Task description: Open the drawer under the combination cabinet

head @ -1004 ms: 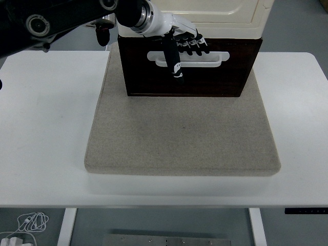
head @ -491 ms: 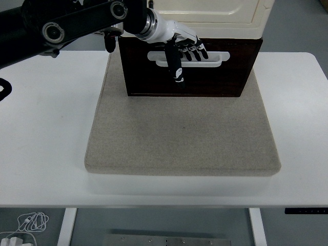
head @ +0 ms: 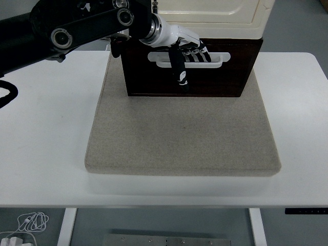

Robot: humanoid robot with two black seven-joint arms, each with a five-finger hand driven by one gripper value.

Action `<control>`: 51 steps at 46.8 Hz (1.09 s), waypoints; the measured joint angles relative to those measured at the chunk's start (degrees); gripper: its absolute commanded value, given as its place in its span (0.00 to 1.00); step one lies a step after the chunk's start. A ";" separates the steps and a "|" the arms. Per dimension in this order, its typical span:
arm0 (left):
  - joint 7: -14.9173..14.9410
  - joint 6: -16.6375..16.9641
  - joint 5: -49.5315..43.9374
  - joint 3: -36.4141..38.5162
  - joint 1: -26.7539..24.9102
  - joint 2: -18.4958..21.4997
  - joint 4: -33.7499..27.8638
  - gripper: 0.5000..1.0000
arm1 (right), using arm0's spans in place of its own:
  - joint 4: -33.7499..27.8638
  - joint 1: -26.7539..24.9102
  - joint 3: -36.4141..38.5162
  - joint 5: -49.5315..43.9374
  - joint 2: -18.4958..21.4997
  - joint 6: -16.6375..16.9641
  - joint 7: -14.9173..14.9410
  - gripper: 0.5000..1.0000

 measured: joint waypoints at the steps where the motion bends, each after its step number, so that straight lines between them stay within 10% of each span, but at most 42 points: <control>1: 0.00 -0.02 0.00 0.00 0.00 0.00 -0.04 0.94 | 0.00 0.00 0.00 0.00 0.00 0.00 0.00 0.86; 51: 0.03 -2.75 -0.13 0.05 -0.52 -0.23 -1.92 0.94 | 0.00 0.00 0.00 0.00 0.00 0.00 0.00 0.86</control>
